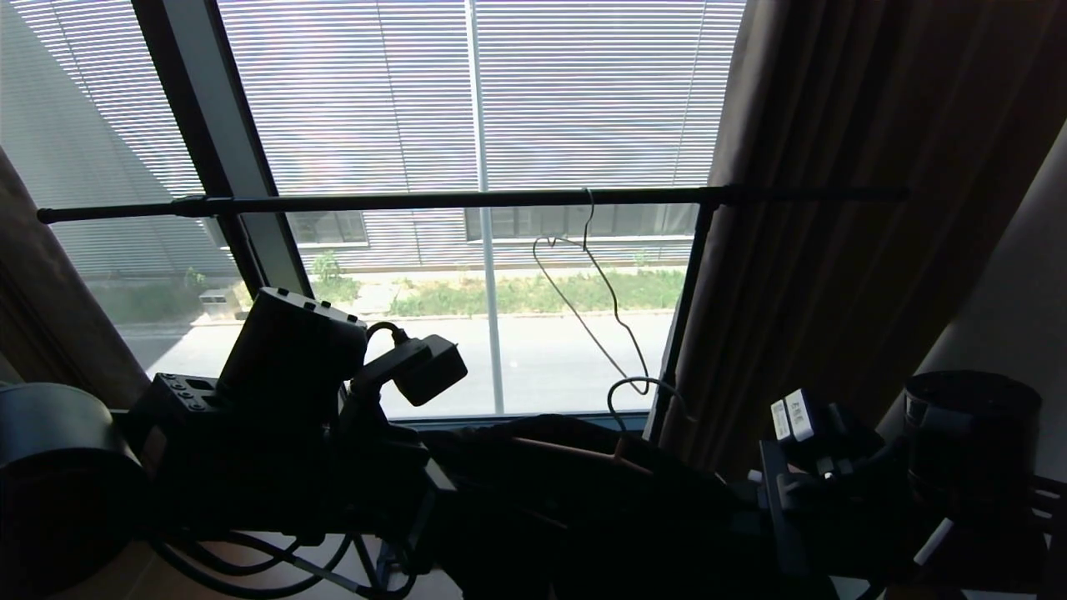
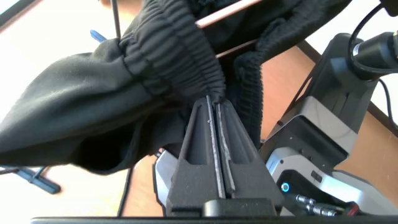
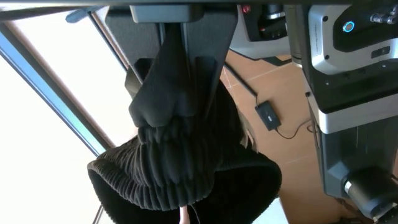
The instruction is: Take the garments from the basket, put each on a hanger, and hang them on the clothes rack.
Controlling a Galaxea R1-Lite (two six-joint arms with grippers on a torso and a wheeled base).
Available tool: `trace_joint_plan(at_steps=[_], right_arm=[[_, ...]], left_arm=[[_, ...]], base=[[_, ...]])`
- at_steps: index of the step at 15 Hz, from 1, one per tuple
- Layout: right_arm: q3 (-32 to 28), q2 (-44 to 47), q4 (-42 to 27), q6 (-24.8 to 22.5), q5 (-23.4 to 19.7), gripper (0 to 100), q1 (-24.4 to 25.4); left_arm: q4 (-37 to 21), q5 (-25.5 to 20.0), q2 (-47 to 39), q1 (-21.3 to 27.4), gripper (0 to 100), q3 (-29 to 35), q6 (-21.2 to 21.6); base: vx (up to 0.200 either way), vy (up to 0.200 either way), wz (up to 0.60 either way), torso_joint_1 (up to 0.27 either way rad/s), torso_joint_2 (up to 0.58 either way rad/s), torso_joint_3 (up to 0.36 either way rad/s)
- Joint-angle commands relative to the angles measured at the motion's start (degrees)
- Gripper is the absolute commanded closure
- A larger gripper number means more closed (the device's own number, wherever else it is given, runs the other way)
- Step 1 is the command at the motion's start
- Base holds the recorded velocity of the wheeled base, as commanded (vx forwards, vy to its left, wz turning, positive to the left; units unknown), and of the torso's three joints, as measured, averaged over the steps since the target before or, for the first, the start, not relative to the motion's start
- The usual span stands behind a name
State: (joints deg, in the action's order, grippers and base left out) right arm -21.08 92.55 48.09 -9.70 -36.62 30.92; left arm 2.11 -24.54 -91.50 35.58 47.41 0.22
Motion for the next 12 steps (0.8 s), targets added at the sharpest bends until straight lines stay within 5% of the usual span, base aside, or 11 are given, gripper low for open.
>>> trace_joint_plan(at_steps=[1, 9, 10, 12], right_arm=[[1.7, 1.8, 2.4, 0.2, -0.6, 100, 0.2], [3.8, 3.0, 8.4, 0.4, -2.4, 100, 0.3], [4.0, 3.0, 8.5, 0.4, -2.4, 100, 0.3], [4.0, 3.0, 8.6, 0.4, -2.5, 100, 0.3]], left_arm=[[0.0, 0.0, 0.7, 0.0, 100, -0.1, 0.2], [0.2, -0.2, 0.4, 0.0, 100, -0.3, 0.3], [0.3, -0.2, 0.4, 0.1, 0, -0.8, 0.4], [0.3, -0.2, 0.5, 0.1, 0, -1.0, 1.5]], base=[[0.000, 0.000, 0.00, 0.000, 0.00, 0.000], [0.000, 0.000, 0.00, 0.000, 0.00, 0.000], [0.000, 0.000, 0.00, 0.000, 0.00, 0.000], [0.000, 0.000, 0.00, 0.000, 0.00, 0.000]])
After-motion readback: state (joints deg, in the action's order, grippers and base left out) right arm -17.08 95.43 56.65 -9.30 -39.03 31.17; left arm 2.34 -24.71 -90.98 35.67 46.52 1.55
